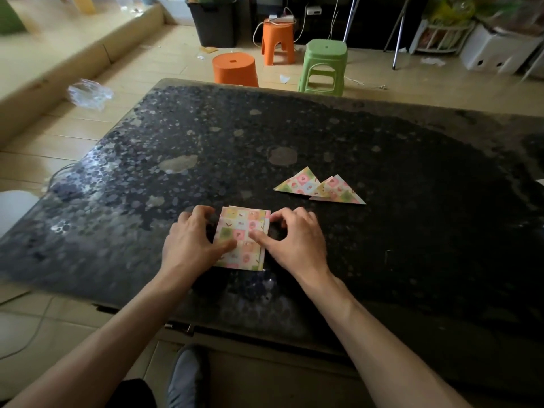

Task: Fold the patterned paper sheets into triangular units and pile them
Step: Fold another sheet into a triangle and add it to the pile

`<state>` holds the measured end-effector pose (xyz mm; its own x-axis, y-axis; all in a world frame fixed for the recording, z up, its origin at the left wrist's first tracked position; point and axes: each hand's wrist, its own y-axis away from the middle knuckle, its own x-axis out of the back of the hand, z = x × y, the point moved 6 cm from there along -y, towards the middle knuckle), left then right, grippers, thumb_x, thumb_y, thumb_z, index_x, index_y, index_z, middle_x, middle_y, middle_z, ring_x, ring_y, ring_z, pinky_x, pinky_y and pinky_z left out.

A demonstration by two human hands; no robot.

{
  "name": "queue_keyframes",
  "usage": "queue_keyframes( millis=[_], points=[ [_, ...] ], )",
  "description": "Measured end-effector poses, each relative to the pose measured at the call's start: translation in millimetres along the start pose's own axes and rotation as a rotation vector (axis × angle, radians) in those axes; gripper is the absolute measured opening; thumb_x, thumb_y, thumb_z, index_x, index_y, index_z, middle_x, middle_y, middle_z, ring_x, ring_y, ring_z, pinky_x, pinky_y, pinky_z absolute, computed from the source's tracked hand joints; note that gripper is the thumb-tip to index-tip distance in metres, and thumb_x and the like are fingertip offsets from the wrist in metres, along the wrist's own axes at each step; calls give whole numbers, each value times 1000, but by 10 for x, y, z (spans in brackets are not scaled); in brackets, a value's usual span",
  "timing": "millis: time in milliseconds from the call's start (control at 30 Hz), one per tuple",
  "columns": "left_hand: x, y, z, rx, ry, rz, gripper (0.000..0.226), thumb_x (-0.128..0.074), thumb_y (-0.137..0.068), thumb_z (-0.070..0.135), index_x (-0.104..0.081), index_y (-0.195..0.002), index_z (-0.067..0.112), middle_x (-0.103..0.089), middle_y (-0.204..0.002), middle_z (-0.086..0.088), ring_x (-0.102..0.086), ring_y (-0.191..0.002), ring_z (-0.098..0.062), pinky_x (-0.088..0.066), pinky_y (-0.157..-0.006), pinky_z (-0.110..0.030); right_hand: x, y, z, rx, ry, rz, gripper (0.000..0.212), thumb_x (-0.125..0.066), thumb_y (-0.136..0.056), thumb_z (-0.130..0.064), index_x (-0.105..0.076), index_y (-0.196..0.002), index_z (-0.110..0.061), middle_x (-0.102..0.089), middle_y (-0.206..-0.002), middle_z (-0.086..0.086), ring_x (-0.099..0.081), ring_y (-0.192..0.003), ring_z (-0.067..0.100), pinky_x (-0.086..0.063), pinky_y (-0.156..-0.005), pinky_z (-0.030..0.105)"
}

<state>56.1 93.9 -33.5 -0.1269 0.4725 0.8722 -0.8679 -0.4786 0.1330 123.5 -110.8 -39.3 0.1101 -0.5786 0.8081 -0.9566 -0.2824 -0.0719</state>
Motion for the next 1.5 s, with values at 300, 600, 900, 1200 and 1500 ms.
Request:
queue_keyframes(
  millis=[300,600,900,1200,1500],
  points=[
    [30,42,84,-10,13,-7,57,-88,-72,52,-61,-115,26,-69,-90,14,-62,-83,-8,-39,-59,-26,-42,77,-70,-3,38,-12,71,-79,-73,-70,-58,-128,-30,-53,-120,-2,-45,-115,18,-41,-99,32],
    [80,49,149,-12,340,-58,16,-81,-85,42,-75,-88,27,-75,-86,7,-72,-81,-9,-59,-70,-32,12,115,-14,-10,-132,10,67,-79,-78,-63,-60,-131,-27,-57,-113,-5,-51,-108,14,-47,-95,33],
    [-155,191,669,-159,617,-265,12,-79,-88,31,-77,-95,22,-79,-87,3,-74,-79,-7,-57,-70,-19,506,205,460,-239,-653,-3,15,-79,-91,-26,-78,-102,-16,-78,-98,-7,-73,-89,1,-61,-78,23],
    [-446,424,1201,-487,588,-219,24,-76,-91,18,-71,-112,28,-73,-95,6,-70,-82,-8,-54,-75,-17,1572,739,966,-20,-281,592,6,-70,-99,-28,-72,-101,-22,-71,-102,-13,-68,-94,-1,-56,-76,17],
    [-659,870,1435,-1043,81,-62,50,-83,-83,37,-67,-130,29,-57,-127,9,-57,-116,-11,-50,-97,-33,1201,1171,944,458,280,242,10,-75,-89,-17,-76,-100,-17,-72,-102,-3,-64,-100,20,-48,-82,37]
  ],
)
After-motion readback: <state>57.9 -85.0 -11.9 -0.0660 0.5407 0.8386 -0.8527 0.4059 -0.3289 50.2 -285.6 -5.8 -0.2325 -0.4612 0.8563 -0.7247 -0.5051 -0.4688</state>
